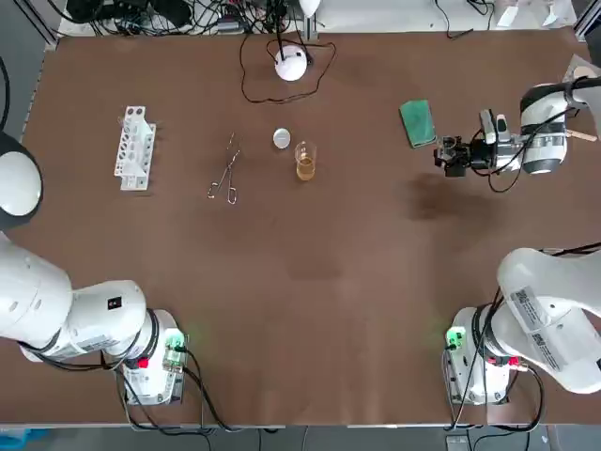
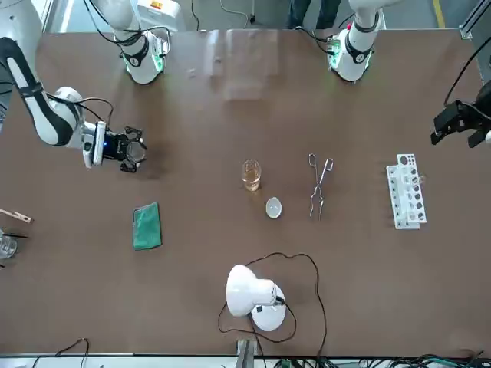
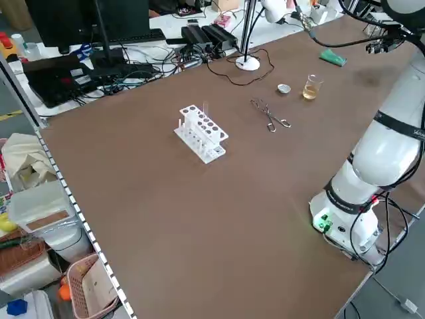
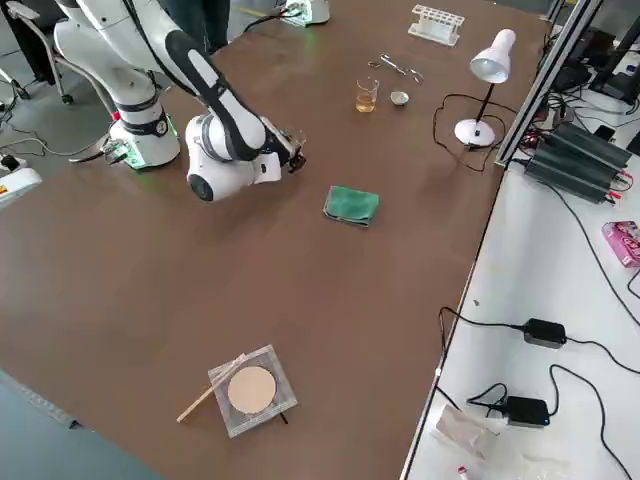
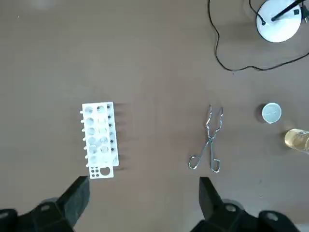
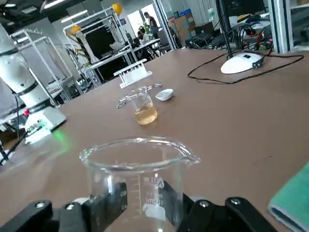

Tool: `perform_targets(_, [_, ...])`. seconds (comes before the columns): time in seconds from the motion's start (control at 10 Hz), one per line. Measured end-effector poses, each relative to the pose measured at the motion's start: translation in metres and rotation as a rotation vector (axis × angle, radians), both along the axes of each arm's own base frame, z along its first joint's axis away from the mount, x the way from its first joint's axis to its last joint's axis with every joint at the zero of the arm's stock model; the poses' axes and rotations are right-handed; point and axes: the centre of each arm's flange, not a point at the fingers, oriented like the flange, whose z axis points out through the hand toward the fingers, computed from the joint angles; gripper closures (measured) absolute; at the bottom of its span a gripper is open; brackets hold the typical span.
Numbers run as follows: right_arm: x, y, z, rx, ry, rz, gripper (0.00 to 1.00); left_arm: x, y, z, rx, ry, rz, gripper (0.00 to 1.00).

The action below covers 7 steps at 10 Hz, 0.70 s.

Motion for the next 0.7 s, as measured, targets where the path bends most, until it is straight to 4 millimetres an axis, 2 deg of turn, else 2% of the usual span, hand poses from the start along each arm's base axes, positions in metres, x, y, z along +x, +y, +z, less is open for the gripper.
perform_targets(0.2, [-0.001,-0.025,-0.009,-0.023,-0.112,0.01,0.62,0.001,0.001,-0.002,-0.001,0.003,0.002,0.0])
perform_targets(0.4, [-0.002,-0.044,-0.027,-0.025,-0.143,0.038,0.62,0.007,0.003,-0.007,-0.003,-0.007,0.006,0.0])
perform_targets(0.7, [0.004,-0.057,-0.052,0.019,-0.189,0.052,0.62,0.012,0.006,-0.009,0.011,-0.023,0.03,0.0])
